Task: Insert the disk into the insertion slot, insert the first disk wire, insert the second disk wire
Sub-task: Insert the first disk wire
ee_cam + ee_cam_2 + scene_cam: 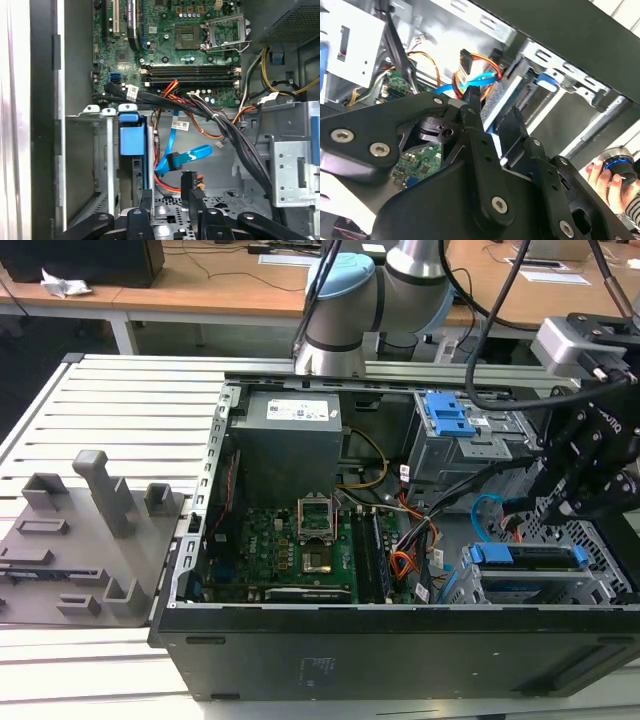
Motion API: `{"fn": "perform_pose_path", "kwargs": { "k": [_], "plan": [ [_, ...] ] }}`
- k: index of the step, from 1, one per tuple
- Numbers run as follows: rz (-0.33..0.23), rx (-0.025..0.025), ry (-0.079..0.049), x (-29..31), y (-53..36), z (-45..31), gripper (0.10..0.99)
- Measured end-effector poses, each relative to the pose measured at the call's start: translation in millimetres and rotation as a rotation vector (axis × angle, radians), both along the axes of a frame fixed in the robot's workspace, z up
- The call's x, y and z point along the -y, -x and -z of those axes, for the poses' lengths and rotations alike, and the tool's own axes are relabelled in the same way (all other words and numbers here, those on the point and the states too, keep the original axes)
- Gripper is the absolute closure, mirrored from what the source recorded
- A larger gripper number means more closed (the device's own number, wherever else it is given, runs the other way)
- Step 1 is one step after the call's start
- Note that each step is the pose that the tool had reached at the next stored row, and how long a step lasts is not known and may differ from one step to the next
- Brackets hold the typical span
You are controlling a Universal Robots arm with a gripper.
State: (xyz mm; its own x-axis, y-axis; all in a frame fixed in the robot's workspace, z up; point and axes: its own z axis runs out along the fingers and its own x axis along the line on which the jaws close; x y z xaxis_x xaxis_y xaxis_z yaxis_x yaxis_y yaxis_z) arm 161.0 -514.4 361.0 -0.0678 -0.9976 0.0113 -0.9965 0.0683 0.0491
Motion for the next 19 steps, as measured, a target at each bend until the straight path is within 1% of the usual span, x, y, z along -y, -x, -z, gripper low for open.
{"fn": "perform_pose_path", "kwargs": {
  "k": [1,2,3,5,12,19],
  "plan": [
    [0.000,-0.0001,0.001,-3.1,0.0,0.1,0.663],
    [0.000,0.0000,0.002,-8.1,0.0,0.0,0.663],
    [0.000,0.0000,0.002,-10.8,0.0,0.0,0.663],
    [0.000,-0.0001,0.002,-11.1,0.0,0.7,0.663],
    [0.000,0.0000,0.002,-11.3,0.0,13.3,0.663],
    [0.000,0.0000,0.004,-11.6,0.0,17.3,0.663]
  ]
}}
